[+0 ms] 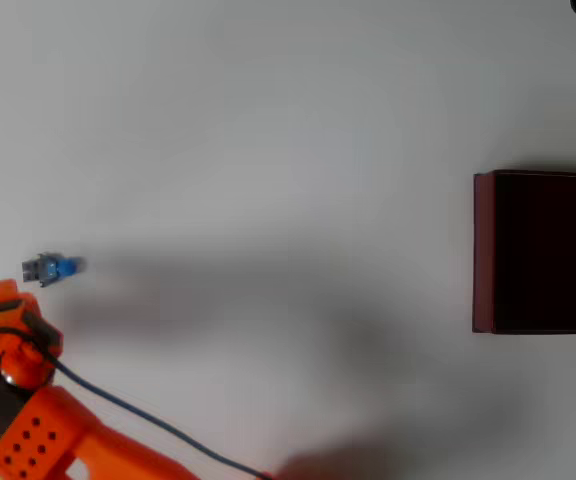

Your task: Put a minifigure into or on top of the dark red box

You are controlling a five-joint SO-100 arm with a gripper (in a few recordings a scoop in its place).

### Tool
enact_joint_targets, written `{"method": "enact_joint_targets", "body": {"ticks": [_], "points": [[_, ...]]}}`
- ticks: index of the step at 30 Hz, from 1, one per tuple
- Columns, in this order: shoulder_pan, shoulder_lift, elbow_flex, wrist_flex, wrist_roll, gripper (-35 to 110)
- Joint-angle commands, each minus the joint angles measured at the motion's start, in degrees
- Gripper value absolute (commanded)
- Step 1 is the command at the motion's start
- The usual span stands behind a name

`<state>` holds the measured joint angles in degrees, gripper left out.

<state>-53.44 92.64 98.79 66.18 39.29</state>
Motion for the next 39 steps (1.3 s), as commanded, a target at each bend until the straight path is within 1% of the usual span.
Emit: {"method": "enact_joint_targets", "body": {"ticks": [1,7,14,19,32,39], "points": [[1.23,-1.41,-6.59,3.08,-2.29,21],[4.57,-0.70,-6.24,3.16,-6.86,21],[7.03,-4.04,-4.57,3.60,-8.61,21],[7.12,-5.19,-3.08,1.58,-8.00,21],[7.03,-10.99,-6.42,0.44,-7.29,22],[7.12,-19.51,-15.38,5.98,-7.29,22]]}}
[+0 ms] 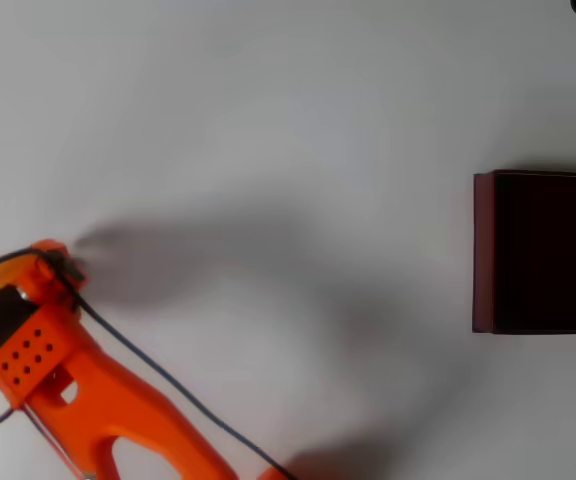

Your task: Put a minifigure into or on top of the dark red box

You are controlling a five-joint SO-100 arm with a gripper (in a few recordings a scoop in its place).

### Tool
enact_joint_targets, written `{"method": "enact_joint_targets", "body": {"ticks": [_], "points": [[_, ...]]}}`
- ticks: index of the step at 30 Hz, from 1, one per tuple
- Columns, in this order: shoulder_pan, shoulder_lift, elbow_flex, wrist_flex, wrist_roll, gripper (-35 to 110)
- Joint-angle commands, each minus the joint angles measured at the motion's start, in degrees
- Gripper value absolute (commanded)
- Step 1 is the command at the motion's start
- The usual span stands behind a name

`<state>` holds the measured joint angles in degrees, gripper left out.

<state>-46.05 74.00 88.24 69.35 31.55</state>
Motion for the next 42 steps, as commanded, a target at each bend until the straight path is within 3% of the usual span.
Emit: {"method": "enact_joint_targets", "body": {"ticks": [1,30,42], "points": [[-0.26,-2.02,-6.15,3.52,0.44,22],[0.09,-8.09,-9.76,3.43,1.23,21],[-0.18,-9.49,-11.51,4.48,1.05,13]]}}
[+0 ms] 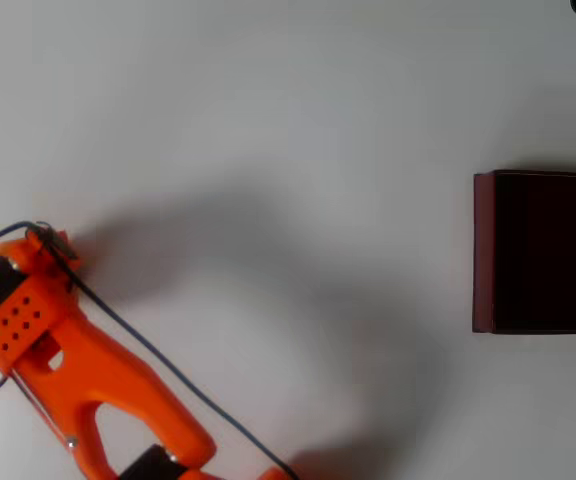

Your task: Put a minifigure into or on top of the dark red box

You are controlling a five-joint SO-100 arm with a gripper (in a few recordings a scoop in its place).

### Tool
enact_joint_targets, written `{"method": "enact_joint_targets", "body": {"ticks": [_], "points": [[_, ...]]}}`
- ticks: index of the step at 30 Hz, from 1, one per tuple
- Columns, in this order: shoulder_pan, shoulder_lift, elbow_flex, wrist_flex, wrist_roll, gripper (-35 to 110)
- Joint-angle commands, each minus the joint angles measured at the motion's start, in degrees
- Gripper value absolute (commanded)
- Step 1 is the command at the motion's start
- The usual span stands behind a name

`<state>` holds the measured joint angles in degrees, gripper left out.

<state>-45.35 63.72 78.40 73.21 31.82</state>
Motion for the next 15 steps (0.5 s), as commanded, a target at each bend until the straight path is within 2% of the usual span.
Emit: {"method": "enact_joint_targets", "body": {"ticks": [1,15], "points": [[-0.88,0.70,-1.76,0.62,0.79,12],[-0.88,-0.09,-2.90,1.41,0.44,5]]}}
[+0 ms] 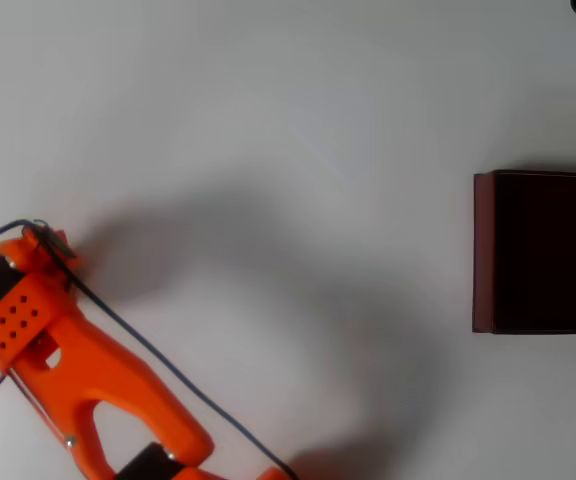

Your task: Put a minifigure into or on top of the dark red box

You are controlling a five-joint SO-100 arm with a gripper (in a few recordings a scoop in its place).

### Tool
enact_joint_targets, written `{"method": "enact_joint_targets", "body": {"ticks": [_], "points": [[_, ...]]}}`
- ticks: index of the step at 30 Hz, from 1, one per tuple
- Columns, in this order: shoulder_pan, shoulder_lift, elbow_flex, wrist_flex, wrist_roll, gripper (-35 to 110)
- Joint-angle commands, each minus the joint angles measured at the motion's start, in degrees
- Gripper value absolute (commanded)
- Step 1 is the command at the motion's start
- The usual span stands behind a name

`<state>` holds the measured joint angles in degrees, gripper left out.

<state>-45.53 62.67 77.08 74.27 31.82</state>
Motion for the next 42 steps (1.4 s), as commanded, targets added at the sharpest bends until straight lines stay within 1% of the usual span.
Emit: {"method": "enact_joint_targets", "body": {"ticks": [1,5,11,15,18,21,24,28,30,32,35,39,42], "points": [[-0.70,0.97,-1.58,0.35,0.44,5],[-0.62,0.70,-2.29,1.14,0.53,2],[0.18,3.34,-4.04,6.33,0.26,0],[2.81,13.27,-2.90,12.74,-1.05,0],[7.38,27.95,5.62,12.74,-2.37,0],[14.68,48.78,21.18,9.05,-2.90,0],[25.49,73.65,37.09,6.50,-3.69,0],[46.05,103.10,50.19,8.96,-4.66,0],[56.60,112.24,53.79,9.49,-5.62,1],[64.34,113.73,54.84,8.09,-7.21,2],[72.33,108.90,55.63,2.02,-8.53,2],[81.74,101.16,59.77,-11.87,-8.09,2],[85.34,85.52,56.95,-22.24,-9.40,1]]}}
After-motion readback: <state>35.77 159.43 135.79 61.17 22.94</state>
